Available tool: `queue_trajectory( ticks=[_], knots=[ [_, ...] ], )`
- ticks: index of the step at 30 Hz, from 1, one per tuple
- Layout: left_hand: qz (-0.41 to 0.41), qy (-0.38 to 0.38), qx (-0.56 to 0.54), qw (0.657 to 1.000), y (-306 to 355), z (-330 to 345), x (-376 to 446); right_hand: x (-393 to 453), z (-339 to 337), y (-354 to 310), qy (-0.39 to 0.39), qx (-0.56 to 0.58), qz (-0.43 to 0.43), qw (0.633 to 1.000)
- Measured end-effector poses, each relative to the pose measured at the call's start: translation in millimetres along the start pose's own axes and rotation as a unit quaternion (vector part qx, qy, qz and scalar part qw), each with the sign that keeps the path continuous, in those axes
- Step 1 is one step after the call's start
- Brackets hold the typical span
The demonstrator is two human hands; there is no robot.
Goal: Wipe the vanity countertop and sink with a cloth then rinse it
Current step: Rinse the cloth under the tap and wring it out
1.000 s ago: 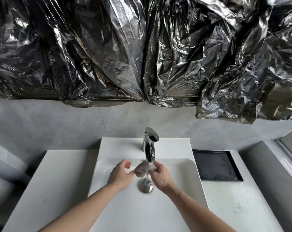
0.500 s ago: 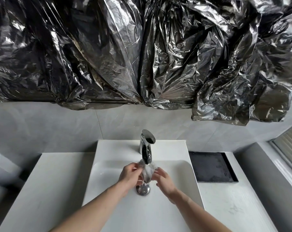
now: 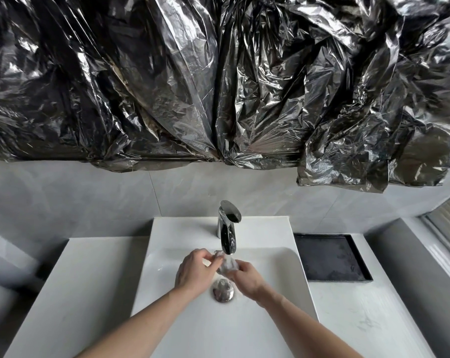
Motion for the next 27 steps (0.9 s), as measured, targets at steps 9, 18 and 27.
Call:
queue_trajectory(
  ticks=[9, 18, 27],
  knots=[
    [0.039, -0.105, -0.091, 0.989, 5.2, 26.4, -9.1, -1.3, -6.1, -7.0, 0.021, -0.109, -0.065, 0.992],
    [-0.012, -0.078, -0.032, 0.996, 18.2, 31.9, -1.6, -5.0, -13.6, -5.3, 0.035, -0.190, -0.121, 0.974],
    [-0.042, -0.086, -0.077, 0.992, 8.5, 27.7, 8.4, 1.4, -16.9, -14.9, 0.054, -0.147, -0.117, 0.981]
  ],
)
Point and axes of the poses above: each hand's wrist, its own x-axis towards the middle knuckle, its own z-axis out of the palm, y = z × x, the point moved 10 cm from there along x, towards the middle knuckle, and after that the axes turned 9 degrees about y, right-handed, at the moved point
